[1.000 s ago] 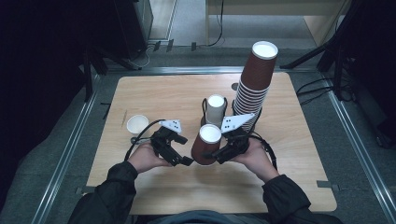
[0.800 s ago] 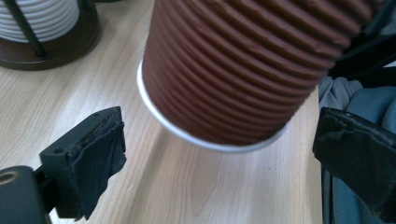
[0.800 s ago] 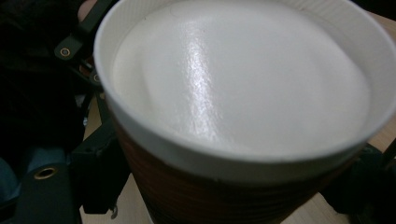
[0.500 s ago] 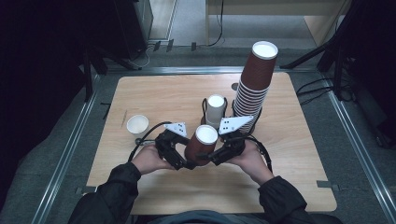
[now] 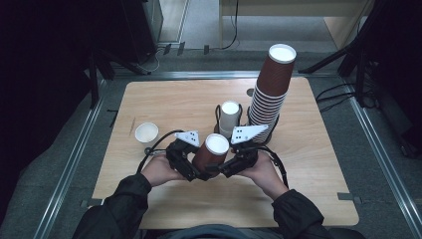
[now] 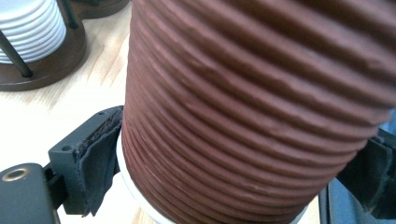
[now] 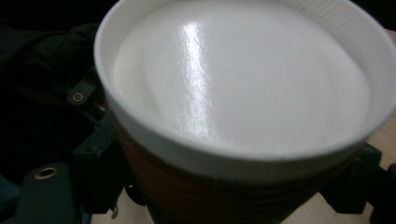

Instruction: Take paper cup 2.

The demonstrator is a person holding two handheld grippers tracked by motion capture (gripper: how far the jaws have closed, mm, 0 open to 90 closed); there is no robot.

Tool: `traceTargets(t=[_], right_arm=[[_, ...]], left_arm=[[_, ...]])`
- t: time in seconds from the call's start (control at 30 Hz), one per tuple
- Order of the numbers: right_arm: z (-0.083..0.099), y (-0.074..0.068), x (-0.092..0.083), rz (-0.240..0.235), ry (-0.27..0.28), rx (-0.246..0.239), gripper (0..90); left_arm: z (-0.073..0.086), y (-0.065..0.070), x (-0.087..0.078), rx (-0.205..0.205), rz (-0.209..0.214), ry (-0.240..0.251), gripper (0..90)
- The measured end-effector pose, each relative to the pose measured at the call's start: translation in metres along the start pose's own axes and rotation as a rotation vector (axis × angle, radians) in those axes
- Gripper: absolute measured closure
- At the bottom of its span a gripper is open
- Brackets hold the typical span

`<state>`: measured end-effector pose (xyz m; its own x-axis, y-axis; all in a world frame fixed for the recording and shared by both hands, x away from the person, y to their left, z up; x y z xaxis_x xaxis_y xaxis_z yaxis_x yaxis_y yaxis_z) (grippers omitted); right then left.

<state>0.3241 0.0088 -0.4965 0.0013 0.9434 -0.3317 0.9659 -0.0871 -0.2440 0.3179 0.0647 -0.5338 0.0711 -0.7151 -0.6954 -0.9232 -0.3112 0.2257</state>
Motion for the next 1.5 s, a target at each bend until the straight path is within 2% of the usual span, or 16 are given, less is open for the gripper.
traceTargets(t=[0.2, 0.33, 0.57, 0.7, 0.93, 1.17, 1.27, 1.5], right_arm=[[0.001, 0.0, 0.0, -0.005, -0.011, 0.01, 17.3], [0.002, 0.0, 0.0, 0.002, -0.025, 0.003, 17.7], [0.001, 0.0, -0.003, -0.01, -0.032, 0.039, 16.3], [0.0, 0.001, -0.007, -0.003, -0.032, 0.044, 15.6], [0.005, 0.004, -0.013, 0.026, -0.082, 0.029, 15.1], [0.014, 0.005, -0.016, 0.053, -0.147, 0.008, 15.1], [0.018, 0.006, -0.016, 0.06, -0.171, 0.0, 15.1], [0.028, 0.006, -0.017, 0.071, -0.24, 0.001, 15.1]], left_arm=[[0.002, 0.001, 0.001, -0.014, 0.025, -0.021, 7.9], [0.002, 0.001, 0.001, -0.007, 0.024, -0.025, 9.3], [0.002, 0.001, -0.002, 0.005, 0.022, -0.026, 9.7], [0.003, -0.002, -0.004, -0.004, 0.015, -0.025, 9.7], [0.004, -0.005, -0.011, -0.003, 0.009, -0.022, 9.9], [0.005, -0.01, -0.021, -0.023, 0.006, -0.02, 9.9], [0.007, -0.011, -0.023, -0.019, -0.004, -0.034, 9.9], [0.013, -0.014, -0.023, 0.027, -0.061, -0.102, 9.9]])
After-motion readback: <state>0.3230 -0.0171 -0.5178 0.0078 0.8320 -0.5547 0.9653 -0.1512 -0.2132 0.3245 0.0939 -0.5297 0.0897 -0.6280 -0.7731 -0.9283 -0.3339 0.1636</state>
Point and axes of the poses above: each handheld gripper's, and its own axes: x roughly forward along the jaws, z roughly out of its underside, y roughly to its right, the point moved 10 cm from there along x, roughly forward along the jaws, and after that the axes turned 3 degrees about -z, right-handed, at the moved point
